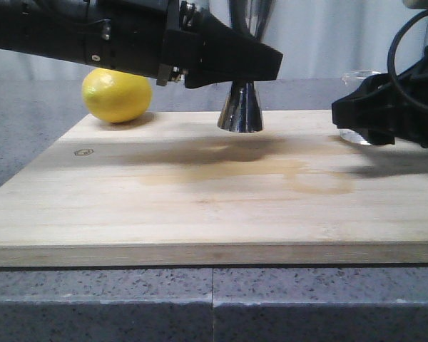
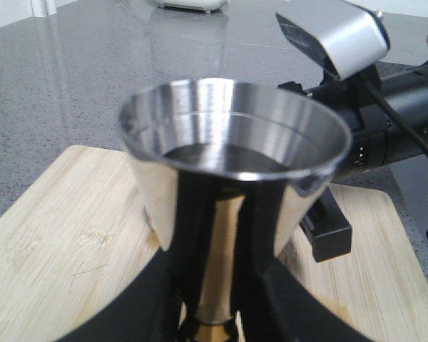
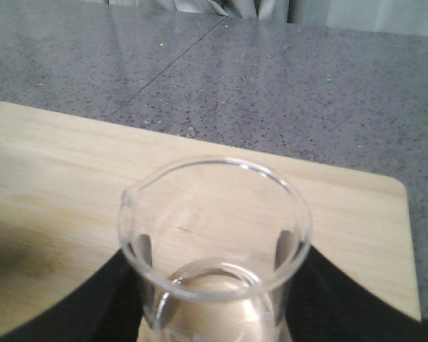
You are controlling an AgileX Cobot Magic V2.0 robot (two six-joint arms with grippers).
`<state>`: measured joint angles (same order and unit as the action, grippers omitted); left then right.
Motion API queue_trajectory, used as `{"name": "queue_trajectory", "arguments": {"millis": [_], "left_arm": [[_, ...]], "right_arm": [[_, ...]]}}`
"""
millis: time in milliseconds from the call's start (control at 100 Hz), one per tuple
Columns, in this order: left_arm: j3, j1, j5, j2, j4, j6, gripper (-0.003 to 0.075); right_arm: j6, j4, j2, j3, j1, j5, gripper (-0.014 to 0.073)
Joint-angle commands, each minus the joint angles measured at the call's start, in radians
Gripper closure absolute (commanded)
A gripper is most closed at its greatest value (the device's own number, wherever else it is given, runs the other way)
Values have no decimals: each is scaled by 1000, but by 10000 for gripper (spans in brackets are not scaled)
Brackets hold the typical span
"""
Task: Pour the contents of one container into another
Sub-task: 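Return the beaker upright and lower it onto the board, then open the right gripper and lift it away from the beaker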
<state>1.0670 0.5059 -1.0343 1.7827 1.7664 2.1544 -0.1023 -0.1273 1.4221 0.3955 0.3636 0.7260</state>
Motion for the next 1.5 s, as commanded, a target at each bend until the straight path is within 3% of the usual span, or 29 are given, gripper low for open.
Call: {"name": "queue_trajectory", "arguments": {"millis": [0, 270, 500, 650, 920, 1490], "left_arm": [[30, 7, -69, -43, 79, -5, 606], [30, 7, -69, -43, 79, -5, 606], [30, 7, -69, -43, 79, -5, 606], [30, 7, -69, -43, 79, -5, 606], [30, 7, -65, -43, 79, -5, 606], [30, 5, -39, -43, 84, 57, 606]], "right_arm": [[3, 3, -12, 21, -9, 97, 261], [3, 3, -11, 21, -9, 99, 254], [3, 4, -11, 21, -9, 103, 93], [3, 7, -16, 21, -9, 125, 37], [3, 23, -106, 21, -7, 114, 36], [-10, 95, -389, 21, -7, -45, 39]]}}
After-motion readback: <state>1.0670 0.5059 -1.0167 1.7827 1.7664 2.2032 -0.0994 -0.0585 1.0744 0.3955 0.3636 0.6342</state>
